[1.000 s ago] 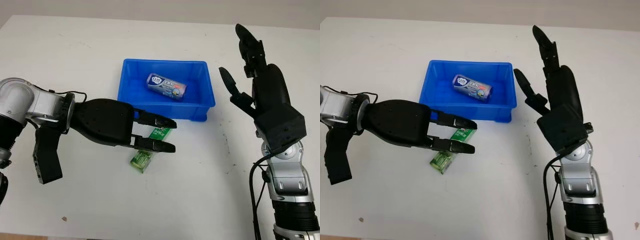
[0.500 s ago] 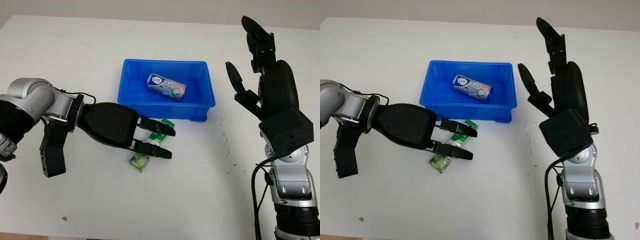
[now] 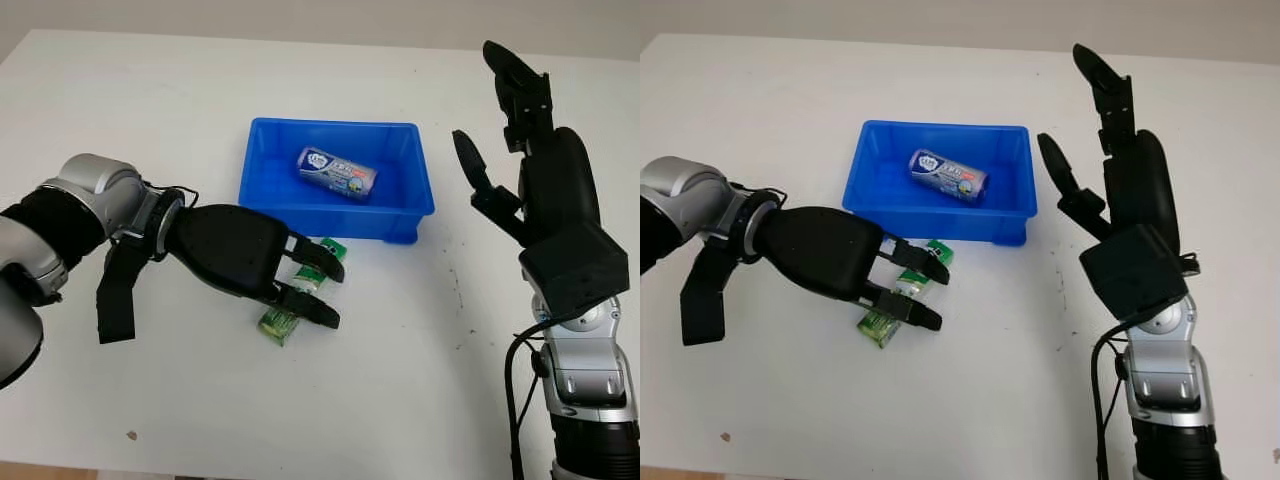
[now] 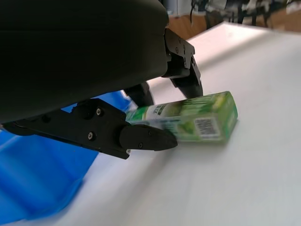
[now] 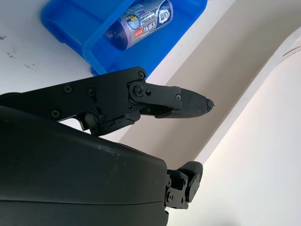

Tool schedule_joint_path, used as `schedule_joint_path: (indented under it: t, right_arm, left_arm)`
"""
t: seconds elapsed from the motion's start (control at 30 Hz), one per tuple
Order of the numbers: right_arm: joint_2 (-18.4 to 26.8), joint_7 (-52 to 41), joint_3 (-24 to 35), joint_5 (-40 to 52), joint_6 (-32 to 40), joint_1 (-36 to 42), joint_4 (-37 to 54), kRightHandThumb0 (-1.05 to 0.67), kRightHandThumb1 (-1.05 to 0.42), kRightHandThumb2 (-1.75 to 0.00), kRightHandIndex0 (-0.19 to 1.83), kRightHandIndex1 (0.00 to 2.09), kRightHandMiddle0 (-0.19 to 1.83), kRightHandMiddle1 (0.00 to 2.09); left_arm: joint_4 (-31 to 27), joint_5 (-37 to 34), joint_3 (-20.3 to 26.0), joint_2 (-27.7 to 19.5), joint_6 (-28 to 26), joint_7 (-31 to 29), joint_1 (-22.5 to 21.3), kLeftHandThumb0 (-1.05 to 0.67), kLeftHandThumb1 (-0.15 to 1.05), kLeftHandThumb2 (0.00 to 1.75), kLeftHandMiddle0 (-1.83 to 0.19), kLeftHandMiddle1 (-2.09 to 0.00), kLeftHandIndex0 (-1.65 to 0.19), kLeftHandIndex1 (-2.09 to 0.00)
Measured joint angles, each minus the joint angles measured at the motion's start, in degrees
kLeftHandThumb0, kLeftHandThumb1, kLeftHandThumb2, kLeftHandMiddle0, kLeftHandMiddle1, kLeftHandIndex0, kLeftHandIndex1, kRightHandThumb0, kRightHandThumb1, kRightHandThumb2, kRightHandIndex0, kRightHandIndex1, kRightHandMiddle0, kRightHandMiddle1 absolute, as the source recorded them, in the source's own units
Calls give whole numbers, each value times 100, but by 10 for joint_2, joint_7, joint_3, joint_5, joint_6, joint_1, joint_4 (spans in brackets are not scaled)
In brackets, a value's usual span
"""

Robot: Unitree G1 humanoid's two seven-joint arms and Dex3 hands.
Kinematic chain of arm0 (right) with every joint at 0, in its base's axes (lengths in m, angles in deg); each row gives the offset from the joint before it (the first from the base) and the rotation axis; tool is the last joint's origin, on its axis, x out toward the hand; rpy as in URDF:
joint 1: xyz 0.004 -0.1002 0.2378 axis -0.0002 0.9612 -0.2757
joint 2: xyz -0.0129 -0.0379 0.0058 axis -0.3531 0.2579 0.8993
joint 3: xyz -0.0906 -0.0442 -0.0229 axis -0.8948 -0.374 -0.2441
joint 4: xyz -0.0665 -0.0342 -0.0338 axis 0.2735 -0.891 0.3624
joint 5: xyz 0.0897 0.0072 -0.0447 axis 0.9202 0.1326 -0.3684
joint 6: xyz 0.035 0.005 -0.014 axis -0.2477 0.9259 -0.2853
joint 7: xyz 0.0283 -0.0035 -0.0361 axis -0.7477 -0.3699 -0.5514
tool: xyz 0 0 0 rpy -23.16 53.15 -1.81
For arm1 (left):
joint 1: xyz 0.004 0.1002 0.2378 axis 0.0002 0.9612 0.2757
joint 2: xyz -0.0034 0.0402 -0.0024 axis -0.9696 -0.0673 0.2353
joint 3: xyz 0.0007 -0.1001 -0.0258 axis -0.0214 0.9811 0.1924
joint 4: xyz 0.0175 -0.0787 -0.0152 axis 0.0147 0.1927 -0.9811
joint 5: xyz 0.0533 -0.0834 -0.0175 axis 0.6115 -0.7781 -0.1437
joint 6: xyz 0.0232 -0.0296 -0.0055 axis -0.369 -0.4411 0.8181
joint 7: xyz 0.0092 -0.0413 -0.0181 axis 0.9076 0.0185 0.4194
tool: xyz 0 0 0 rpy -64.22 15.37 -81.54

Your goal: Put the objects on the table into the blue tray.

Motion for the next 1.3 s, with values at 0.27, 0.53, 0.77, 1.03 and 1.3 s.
schedule_joint_path:
  t: [0.27,0.53,0.77,1.03,1.3]
  right_arm:
    - [0,-1,1,5,0,0,-4,-53,-105,-48,9,7,-19,63]
    - [0,-6,1,22,-1,-7,-19,-54,-105,-47,8,6,-19,62]
    - [0,-7,1,24,-5,-9,-25,-54,-105,-47,7,6,-19,62]
    - [0,-7,-3,24,-6,-11,-34,-54,-105,-47,6,5,-19,58]
    - [0,-8,-3,23,-12,-20,-43,-52,-105,-46,8,6,-19,59]
  left_arm:
    - [-4,-39,-11,7,29,-5,-3,-18,105,35,-66,-209,3,-207]
    - [-42,-165,49,-12,104,-122,5,-41,105,17,-71,-209,-15,-209]
    - [-43,-485,137,-37,211,-435,19,-48,105,18,-71,-209,-24,-207]
    - [-159,-943,143,-101,112,-761,55,-48,105,13,-49,-209,-13,-198]
    - [-275,-1276,307,-107,-239,-1105,103,-43,105,24,-42,-190,-21,-152]
